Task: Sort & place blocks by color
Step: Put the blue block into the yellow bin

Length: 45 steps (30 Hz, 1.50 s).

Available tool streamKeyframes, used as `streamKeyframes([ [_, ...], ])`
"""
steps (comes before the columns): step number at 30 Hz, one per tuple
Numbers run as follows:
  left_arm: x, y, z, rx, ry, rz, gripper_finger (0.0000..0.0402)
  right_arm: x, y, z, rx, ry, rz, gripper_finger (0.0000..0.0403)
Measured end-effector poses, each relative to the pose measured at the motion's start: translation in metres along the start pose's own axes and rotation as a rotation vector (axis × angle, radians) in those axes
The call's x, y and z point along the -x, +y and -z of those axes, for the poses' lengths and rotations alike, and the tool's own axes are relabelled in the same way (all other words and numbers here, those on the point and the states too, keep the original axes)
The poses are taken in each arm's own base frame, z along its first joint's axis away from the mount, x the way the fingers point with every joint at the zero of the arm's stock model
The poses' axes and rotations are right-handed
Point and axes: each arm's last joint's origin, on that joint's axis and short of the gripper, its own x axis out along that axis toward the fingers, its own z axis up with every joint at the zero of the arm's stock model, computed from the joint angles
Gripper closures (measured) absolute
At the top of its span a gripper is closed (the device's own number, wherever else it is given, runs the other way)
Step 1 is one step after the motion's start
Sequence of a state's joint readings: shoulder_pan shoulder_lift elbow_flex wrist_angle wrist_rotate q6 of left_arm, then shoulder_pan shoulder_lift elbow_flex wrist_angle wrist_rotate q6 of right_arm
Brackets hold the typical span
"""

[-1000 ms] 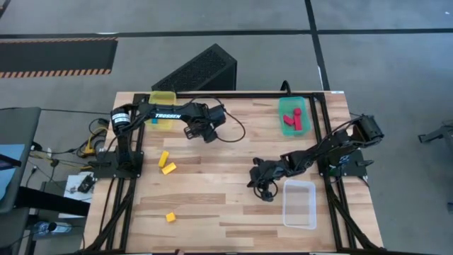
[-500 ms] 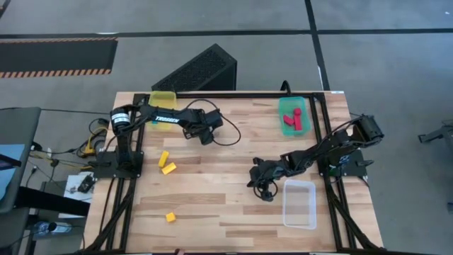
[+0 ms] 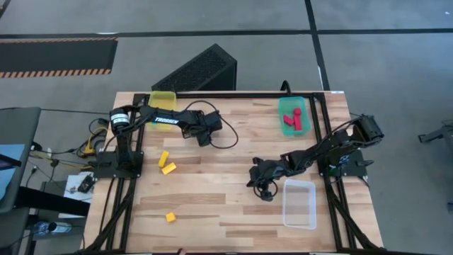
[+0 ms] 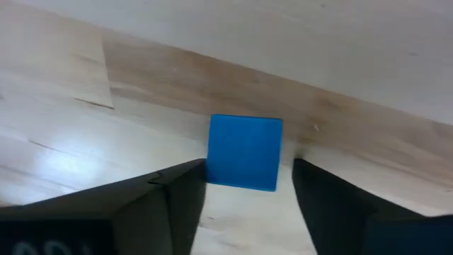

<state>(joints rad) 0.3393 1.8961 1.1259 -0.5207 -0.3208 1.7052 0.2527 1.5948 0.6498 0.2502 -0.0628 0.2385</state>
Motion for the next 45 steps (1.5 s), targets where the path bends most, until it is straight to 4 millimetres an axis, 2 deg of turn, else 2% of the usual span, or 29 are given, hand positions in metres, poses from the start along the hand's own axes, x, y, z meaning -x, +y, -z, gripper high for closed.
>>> streamKeyframes([
  [9, 0.0, 0.002, 0.0, 0.139, -0.031, -0.018, 0.0286, 0.0, 0.001, -0.002, -0.018, -0.02, -0.008, 0.0381],
  [14, 0.003, 0.003, 0.004, 0.465, 0.026, 0.005, 0.0292, 0.0, 0.001, -0.002, -0.02, -0.019, -0.008, 0.0381],
  [17, 0.011, -0.002, 0.017, 0.661, -0.043, 0.058, 0.0287, 0.0, 0.001, -0.002, -0.02, -0.019, -0.007, 0.0381],
  [21, 0.024, -0.005, 0.039, 0.9, -0.088, 0.03, 0.0289, 0.0, 0.001, -0.002, -0.021, -0.023, -0.008, 0.0381],
  [26, 0.053, -0.015, 0.073, 1.251, 0.064, -0.085, 0.0291, 0.0, 0.001, -0.003, -0.023, -0.031, -0.002, 0.0381],
  [28, 0.067, -0.022, 0.09, 1.405, 0.126, -0.145, 0.0289, 0.0, 0.001, -0.003, -0.023, -0.032, -0.001, 0.0381],
  [32, 0.09, -0.044, 0.119, 1.656, 0.121, -0.17, 0.0289, 0.0, 0.002, -0.005, -0.022, -0.055, -0.006, 0.0381],
  [35, 0.097, -0.063, 0.137, 1.783, 0.134, -0.152, 0.0289, 0.0, 0.002, -0.006, -0.04, -0.058, -0.008, 0.0381],
  [40, 0.083, -0.098, 0.155, 1.906, 0.132, -0.082, 0.0288, 0.0, 0.002, -0.007, -0.055, -0.062, -0.01, 0.0382],
  [45, 0.059, -0.125, 0.155, 2.003, 0.158, 0.006, 0.0287, 0.0, 0.002, -0.007, -0.054, -0.067, -0.011, 0.0388],
])
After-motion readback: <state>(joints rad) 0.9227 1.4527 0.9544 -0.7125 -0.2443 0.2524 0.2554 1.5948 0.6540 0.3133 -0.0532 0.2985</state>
